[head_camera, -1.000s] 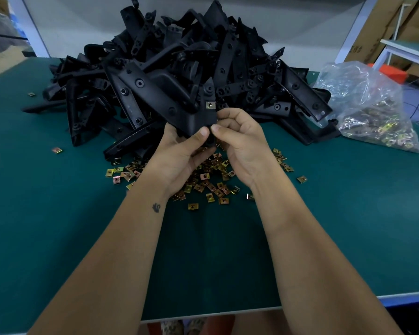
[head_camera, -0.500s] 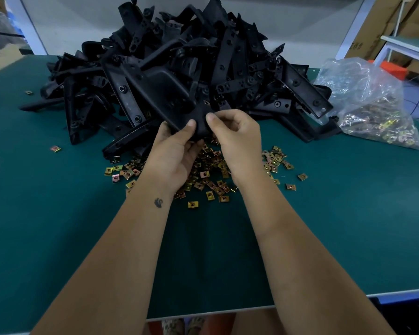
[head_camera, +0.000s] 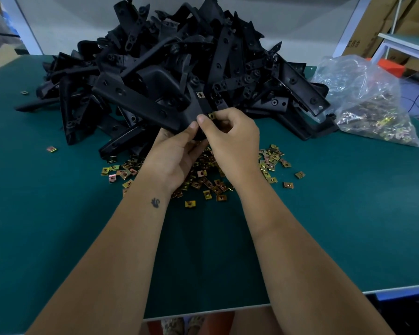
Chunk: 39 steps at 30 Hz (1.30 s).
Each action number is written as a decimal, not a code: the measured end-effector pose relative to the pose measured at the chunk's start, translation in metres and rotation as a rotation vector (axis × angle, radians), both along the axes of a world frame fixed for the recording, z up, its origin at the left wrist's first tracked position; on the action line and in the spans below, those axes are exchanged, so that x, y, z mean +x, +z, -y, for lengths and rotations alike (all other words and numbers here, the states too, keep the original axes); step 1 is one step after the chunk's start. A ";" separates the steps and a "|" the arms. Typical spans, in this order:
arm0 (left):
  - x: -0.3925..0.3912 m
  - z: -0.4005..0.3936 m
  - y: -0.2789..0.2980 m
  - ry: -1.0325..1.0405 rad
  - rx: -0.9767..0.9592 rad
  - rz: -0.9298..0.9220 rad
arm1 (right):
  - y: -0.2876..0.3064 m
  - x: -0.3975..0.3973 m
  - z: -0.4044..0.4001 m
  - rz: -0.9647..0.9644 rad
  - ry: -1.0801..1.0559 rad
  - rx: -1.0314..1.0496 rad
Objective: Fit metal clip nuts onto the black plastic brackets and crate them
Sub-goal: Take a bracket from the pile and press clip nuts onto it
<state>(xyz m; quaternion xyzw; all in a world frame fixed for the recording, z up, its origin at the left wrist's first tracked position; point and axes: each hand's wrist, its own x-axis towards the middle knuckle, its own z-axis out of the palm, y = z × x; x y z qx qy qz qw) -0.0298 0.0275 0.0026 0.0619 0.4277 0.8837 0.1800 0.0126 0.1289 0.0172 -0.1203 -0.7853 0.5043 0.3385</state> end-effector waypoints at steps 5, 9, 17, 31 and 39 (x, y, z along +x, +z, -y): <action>0.001 -0.002 0.002 -0.005 -0.042 -0.010 | 0.000 0.002 0.002 -0.021 -0.029 0.106; 0.002 -0.001 0.003 -0.006 -0.037 0.013 | 0.000 0.003 0.000 -0.034 -0.015 0.148; 0.007 -0.002 0.007 -0.027 -0.064 0.063 | 0.004 0.009 0.005 -0.187 -0.108 0.157; 0.028 -0.020 0.017 -0.140 -0.171 -0.006 | 0.016 0.044 -0.018 -0.107 0.062 -0.587; 0.075 -0.073 0.041 -0.063 -0.134 -0.076 | 0.025 0.112 -0.078 -0.384 -0.158 -0.825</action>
